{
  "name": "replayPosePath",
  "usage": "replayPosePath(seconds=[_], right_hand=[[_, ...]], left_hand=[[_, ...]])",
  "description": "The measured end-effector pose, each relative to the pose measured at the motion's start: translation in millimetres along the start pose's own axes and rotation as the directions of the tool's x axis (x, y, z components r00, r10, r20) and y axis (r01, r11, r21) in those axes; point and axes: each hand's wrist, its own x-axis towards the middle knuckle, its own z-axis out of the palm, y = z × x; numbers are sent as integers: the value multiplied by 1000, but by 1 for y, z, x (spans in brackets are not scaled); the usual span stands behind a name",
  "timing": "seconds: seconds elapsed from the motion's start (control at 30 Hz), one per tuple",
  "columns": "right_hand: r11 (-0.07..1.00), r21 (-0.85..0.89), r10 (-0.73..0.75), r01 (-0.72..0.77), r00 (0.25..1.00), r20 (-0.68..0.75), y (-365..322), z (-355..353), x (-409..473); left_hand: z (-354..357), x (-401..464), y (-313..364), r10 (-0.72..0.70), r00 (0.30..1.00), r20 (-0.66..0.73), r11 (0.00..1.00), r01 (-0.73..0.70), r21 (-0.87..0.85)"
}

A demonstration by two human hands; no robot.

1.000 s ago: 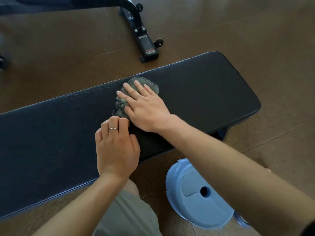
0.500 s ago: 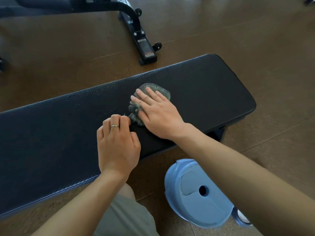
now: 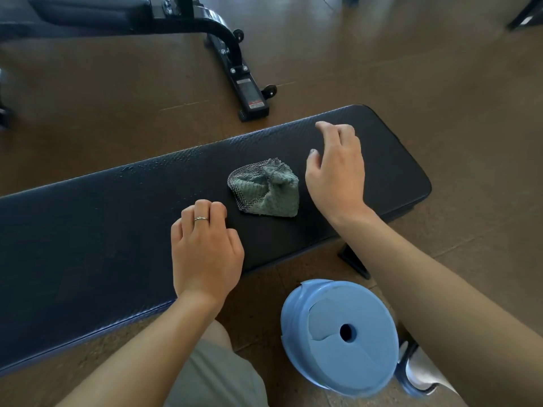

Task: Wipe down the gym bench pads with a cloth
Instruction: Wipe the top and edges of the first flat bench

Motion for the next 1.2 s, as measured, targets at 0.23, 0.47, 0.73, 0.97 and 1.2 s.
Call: replayPosePath(seconds=[0.23, 0.47, 0.73, 0.97, 1.2], right_hand=[[929, -60, -287, 366, 812, 508, -44, 26, -53], [857, -112, -362, 503, 742, 564, -27, 43, -22], [955, -288, 71, 69, 891, 449, 17, 54, 82], [785, 62, -531, 617, 618, 580, -80, 83, 9], [863, -234, -289, 449, 816, 501, 31, 49, 100]], left_hand=[[-1, 0, 0, -3, 1000, 27, 999, 2, 33], [-1, 0, -1, -4, 1000, 26, 1000, 4, 7], [3, 0, -1, -12, 1000, 7, 1000, 12, -4], [-2, 1, 1, 17, 1000, 12, 998, -17, 57], [2, -1, 0, -12, 1000, 6, 1000, 12, -4]])
